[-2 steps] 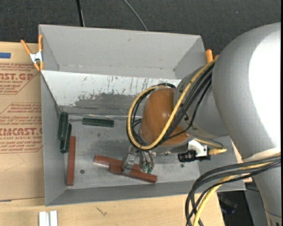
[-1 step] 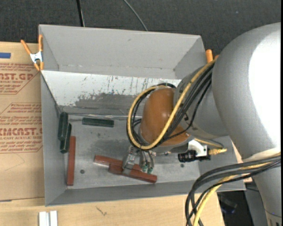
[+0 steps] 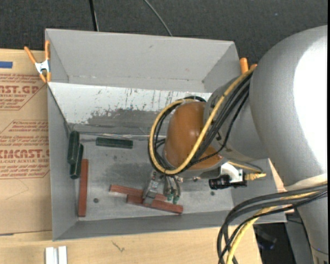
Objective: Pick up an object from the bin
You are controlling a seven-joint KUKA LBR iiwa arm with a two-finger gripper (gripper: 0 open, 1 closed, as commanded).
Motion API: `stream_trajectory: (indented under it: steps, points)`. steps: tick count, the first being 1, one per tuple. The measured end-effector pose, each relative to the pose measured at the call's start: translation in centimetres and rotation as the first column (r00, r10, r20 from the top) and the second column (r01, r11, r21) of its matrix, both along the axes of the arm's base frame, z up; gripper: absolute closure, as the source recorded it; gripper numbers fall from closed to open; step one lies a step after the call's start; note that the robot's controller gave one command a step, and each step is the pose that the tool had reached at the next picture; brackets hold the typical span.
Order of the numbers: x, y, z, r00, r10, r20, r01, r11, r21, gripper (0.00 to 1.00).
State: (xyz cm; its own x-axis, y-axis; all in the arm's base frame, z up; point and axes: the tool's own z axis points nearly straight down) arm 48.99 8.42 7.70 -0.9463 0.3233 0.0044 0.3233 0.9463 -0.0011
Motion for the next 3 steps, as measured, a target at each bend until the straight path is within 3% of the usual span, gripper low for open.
stream_trajectory:
  steps: [1,2,3]
  points:
    - [-0.2,0.1,1.5,1.0,0.008,-0.006,-0.008,1.0,-0.001,1.0]
    - [0.7,0.0,4.6,1.0,0.03,0.008,-0.03,1.0,0.0,1.0]
    - [0.1,0.2,8.6,1.0,0.025,-0.004,-0.025,1.0,-0.001,1.0]
